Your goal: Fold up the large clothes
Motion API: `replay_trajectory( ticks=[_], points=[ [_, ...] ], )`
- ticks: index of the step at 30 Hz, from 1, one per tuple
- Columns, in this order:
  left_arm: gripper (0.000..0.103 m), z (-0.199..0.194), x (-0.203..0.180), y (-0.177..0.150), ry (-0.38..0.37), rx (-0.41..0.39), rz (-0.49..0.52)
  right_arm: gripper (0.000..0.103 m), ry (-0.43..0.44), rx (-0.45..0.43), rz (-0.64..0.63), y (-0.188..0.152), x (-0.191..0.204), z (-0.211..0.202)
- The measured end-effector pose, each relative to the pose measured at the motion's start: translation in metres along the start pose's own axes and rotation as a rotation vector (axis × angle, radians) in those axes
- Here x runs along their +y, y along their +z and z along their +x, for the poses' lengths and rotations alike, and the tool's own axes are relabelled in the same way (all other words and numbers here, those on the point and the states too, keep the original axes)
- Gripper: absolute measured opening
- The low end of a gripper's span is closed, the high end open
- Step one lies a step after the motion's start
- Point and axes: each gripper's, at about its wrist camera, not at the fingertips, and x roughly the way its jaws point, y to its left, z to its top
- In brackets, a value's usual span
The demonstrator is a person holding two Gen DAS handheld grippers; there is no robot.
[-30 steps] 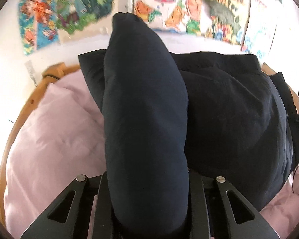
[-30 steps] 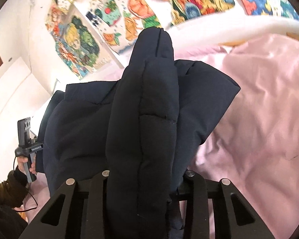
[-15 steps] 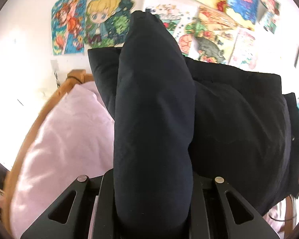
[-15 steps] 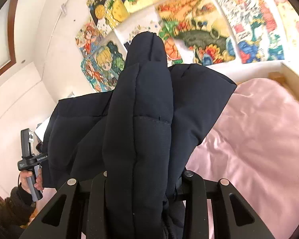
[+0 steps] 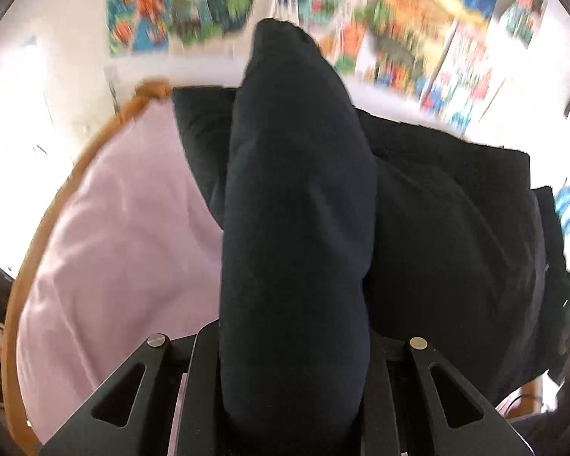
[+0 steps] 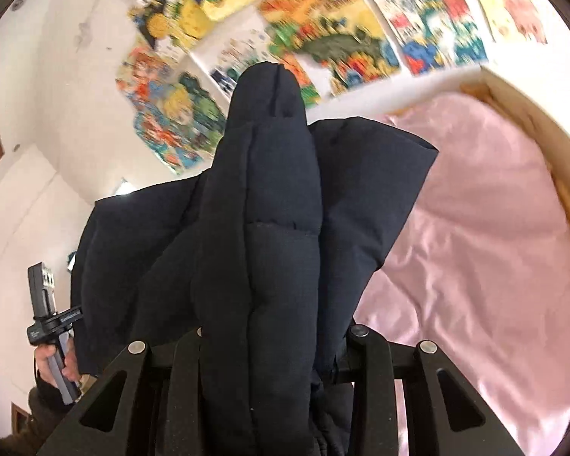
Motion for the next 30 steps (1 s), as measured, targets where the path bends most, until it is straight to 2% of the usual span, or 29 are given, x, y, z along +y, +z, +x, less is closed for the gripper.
replay_trajectory(
  ticks=[3,5,10,11,22,25,30],
  points=[
    [0.016,0.04,0.011,-0.003,-0.002,0.089,-0.042,0.03,-0.059,0.07,-0.026,-0.004,-0.008,0.027],
    [0.016,0.05,0.014,0.0,0.004,0.106,-0.054,0.03,-0.085,0.1,-0.037,-0.004,-0.013,0.044],
    [0.016,0.054,-0.002,0.008,0.052,0.085,0.007,0.03,-0.1,0.11,-0.025,-0.003,-0.024,0.057],
    [0.016,0.049,-0.013,-0.006,0.071,0.081,0.031,0.03,-0.103,0.112,-0.017,-0.003,-0.027,0.058],
    [0.019,0.073,-0.057,-0.034,0.182,0.022,0.203,0.039,-0.182,0.128,-0.006,-0.033,-0.048,0.067],
    [0.021,0.085,-0.059,-0.043,0.207,0.015,0.239,0.042,-0.204,0.12,-0.022,-0.04,-0.052,0.071],
    [0.024,0.084,-0.044,-0.055,0.198,0.024,0.222,0.047,-0.222,0.119,-0.052,-0.044,-0.054,0.075]
  ],
)
